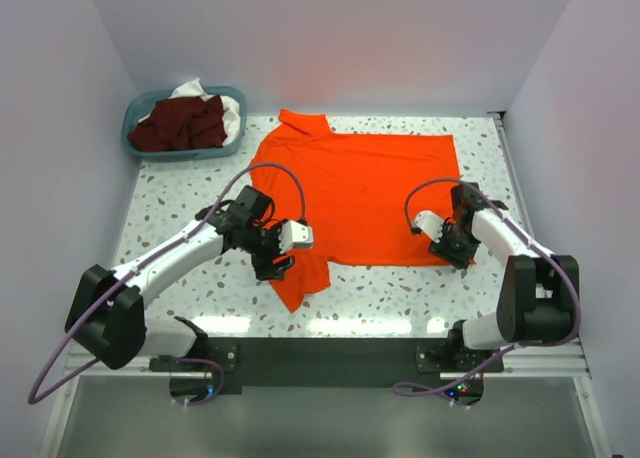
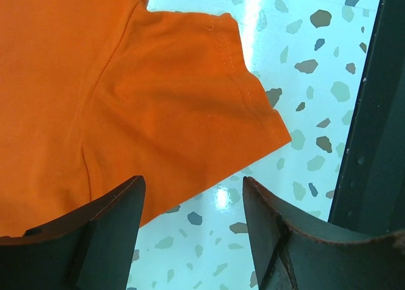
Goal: Fold and stack the t-shirts
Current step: Fold the tshirt
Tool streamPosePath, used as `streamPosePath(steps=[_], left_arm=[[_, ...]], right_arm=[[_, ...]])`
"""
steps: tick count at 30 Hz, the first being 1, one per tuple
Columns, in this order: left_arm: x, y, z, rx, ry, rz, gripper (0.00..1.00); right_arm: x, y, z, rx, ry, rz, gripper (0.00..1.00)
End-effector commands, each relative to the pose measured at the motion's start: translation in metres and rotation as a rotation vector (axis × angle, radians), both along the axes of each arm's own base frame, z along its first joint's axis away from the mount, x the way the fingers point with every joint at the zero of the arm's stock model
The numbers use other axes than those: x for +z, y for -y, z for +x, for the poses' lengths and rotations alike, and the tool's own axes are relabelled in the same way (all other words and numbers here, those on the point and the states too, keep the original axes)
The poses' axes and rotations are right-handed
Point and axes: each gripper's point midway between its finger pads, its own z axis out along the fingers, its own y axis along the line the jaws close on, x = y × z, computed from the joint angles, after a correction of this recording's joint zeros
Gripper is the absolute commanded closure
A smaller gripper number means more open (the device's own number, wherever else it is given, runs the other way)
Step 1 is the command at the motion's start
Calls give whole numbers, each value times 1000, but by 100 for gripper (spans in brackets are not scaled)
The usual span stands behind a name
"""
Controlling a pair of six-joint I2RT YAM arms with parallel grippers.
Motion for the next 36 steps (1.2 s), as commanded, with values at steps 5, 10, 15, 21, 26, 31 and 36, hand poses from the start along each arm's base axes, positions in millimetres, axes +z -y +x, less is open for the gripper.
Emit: streamPosePath(steps=[5,10,15,21,26,31,36], left_arm=[[-15,11,1,16,52,27,32],[-23,14,-10,2,82,69,30],[-34,19,-21,-4,101,107,30],[-57,24,-25,10,110,166,32],[-86,14,-31,-12,111,263,32],[-96,0,-46,-67,70,344,52],[-65,7,-55,-120,18,309,96]], right_arm=[[-33,14,9,47,18,-52,63],[-40,12,9,37,19,-38,86],[-35,9,11,16,17,-21,100],[-31,8,10,5,20,-10,100],[-29,6,11,-3,20,-1,100],[-26,6,8,-6,14,1,100],[-11,0,1,1,4,29,100]])
